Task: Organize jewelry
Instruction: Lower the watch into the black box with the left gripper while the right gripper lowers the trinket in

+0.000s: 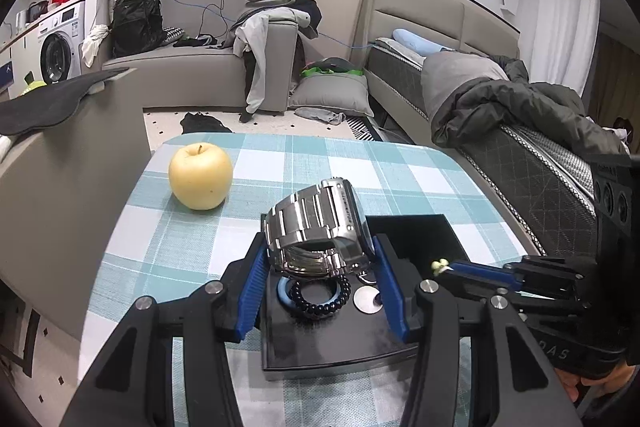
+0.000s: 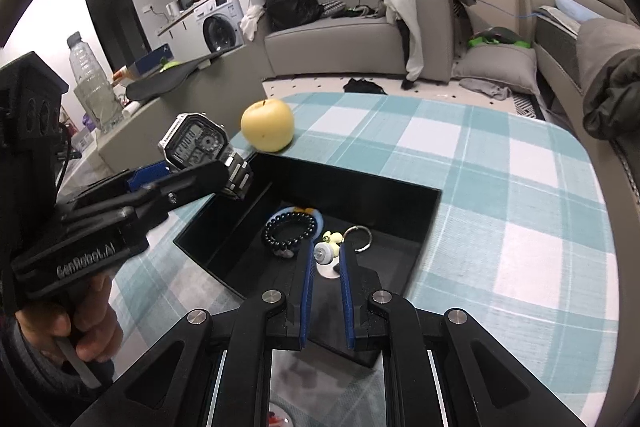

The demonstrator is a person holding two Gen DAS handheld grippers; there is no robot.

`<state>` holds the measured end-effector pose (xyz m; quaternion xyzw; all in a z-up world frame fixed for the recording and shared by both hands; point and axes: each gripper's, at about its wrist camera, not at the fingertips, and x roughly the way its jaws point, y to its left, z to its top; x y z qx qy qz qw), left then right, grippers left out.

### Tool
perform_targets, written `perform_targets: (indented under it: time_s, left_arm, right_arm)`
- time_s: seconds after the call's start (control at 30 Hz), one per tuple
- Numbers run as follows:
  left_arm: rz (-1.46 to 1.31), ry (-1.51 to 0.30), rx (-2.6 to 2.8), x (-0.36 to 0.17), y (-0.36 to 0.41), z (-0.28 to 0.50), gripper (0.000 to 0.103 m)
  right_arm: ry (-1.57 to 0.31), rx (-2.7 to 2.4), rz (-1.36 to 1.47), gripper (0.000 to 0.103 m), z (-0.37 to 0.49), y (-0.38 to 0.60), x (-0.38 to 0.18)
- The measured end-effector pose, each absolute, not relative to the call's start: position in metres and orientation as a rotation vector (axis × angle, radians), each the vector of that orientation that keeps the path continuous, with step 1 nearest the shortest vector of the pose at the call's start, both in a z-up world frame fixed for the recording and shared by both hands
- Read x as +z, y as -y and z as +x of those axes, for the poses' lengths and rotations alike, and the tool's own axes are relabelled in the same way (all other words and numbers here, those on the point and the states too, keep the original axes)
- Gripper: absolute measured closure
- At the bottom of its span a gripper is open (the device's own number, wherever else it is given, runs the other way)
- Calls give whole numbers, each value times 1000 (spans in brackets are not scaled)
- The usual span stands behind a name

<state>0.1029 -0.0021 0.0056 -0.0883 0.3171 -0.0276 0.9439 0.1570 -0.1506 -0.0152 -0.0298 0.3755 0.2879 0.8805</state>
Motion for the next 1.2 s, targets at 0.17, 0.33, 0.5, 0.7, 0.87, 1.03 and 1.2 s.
perform_targets:
  time_s: [0.17,0.33,0.5,0.7,0.87,1.03,1.2]
  left_arm:
    - [-165,-659,-58,-3,8,107,58]
    - [-150,-672,-55,-6,11,107,58]
    - [-145,-684,-49,-9,10,107,58]
    - [-154,-704,-38,-12,8,110,58]
    - [-146,-727,-41,-17,11,112,58]
    - [-132,-727,-45,-17,13,110,58]
    - [-140,-728,-47,-16,11,109,58]
  right_arm:
    - [-792,591,-46,91,165,146,-15]
    - [-830,579,-25,91,173,145,-21]
    - [-848,578,-30,91,177,141,-26]
    - [-864,560,-36,91,181,138,-30]
    - [-888,537,-43,91,185,134,-35]
    - [-898,525,-32,89,188,131,-33]
    - [-862,522,-53,86,183,133,-27]
